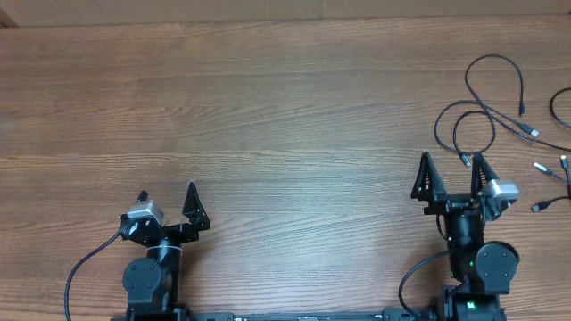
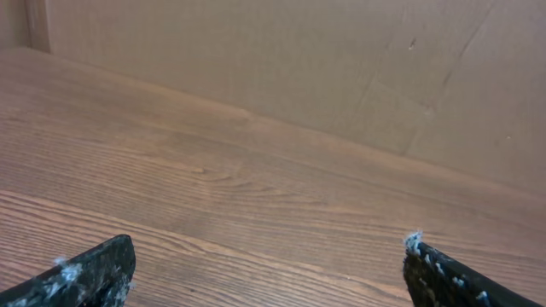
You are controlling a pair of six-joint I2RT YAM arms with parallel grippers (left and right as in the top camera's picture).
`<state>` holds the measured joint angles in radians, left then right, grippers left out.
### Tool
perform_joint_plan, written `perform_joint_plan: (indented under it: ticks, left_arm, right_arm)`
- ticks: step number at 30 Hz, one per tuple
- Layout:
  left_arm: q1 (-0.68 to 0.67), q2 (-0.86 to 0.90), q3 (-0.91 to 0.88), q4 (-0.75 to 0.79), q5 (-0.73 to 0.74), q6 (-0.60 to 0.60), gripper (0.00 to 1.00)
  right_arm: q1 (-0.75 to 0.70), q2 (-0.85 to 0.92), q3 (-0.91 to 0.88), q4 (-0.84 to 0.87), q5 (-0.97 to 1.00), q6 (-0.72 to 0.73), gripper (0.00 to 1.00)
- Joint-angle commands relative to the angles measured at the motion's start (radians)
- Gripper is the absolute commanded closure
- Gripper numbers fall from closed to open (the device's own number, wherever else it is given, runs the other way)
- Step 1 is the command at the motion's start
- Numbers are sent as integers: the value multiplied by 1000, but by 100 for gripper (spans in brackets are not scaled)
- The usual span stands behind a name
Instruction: Untangle cables
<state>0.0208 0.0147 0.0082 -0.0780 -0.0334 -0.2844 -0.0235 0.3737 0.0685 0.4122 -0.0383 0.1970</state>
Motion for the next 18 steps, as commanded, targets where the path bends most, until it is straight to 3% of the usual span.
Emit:
perform_joint_plan:
  ticks: [1, 9, 18]
  left_arm:
    - [7, -10, -3, 1, 8, 19, 1]
    - [7, -10, -3, 1, 8, 19, 0]
    - [7, -10, -3, 1, 8, 19, 0]
  right_arm:
    - [6, -79, -60, -19, 61, 11, 0]
    - [6, -112, -60, -99, 50, -53, 0]
    - [6, -369, -60, -467, 11, -174, 0]
